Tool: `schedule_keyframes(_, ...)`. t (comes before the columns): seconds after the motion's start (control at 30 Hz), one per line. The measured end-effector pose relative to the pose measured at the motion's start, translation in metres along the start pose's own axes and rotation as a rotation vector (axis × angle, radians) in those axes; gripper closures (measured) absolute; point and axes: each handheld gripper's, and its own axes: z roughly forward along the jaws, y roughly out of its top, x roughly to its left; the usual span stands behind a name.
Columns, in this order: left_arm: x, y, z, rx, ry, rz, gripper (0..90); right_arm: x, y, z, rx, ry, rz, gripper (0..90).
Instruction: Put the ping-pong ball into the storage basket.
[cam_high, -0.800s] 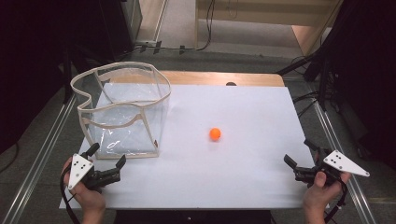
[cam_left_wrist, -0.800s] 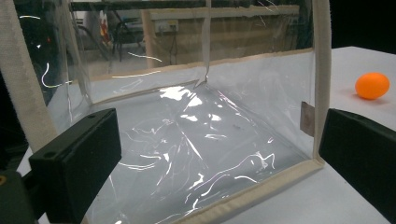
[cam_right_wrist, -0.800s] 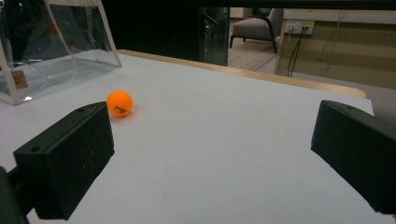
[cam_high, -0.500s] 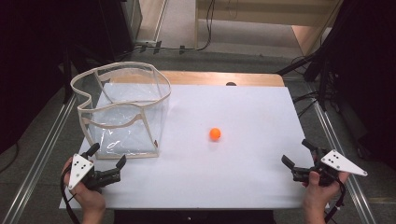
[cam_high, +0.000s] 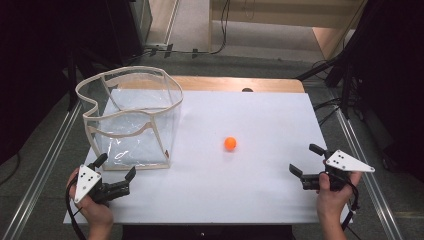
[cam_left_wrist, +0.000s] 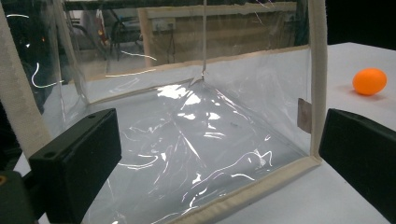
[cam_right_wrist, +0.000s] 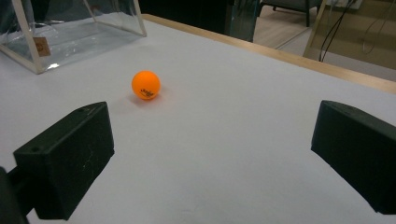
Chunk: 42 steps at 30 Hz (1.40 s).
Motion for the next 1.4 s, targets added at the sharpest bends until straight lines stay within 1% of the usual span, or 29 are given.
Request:
schedule_keyframes(0.27,0.000,0.000,0.000,-0.003,-0.002,-0.002,0.0,0.001,0.017,0.017,0.045,0.050,-0.026,0.0)
schedule_keyframes(0.43,0.000,0.000,0.000,-0.004,-0.002,-0.003,0.0,0.000,0.029,0.027,0.072,0.073,-0.043,0.0)
schedule_keyframes(0.7,0.000,0.000,0.000,-0.004,-0.003,-0.004,0.0,0.003,0.045,0.046,0.096,0.105,-0.066,0.0)
schedule_keyframes(0.73,0.000,0.000,0.000,-0.004,-0.003,-0.004,0.0,0.003,0.045,0.046,0.096,0.105,-0.066,0.0)
schedule_keyframes(0.8,0.000,0.000,0.000,-0.005,-0.004,-0.005,0.0,0.004,0.050,0.054,0.108,0.121,-0.080,0.0)
schedule_keyframes(0.93,0.000,0.000,0.000,-0.003,-0.007,-0.003,0.0,0.007,0.057,0.065,0.127,0.133,-0.103,0.0)
schedule_keyframes(1.1,0.000,0.000,0.000,-0.002,-0.008,-0.001,0.0,0.008,0.065,0.077,0.138,0.149,-0.113,0.0)
schedule_keyframes(1.17,0.000,0.000,0.000,-0.001,-0.008,0.000,0.0,0.008,0.068,0.082,0.152,0.149,-0.124,0.0)
schedule_keyframes(1.4,0.000,0.000,0.000,-0.001,-0.008,0.000,0.0,0.009,0.079,0.094,0.174,0.168,-0.144,0.0)
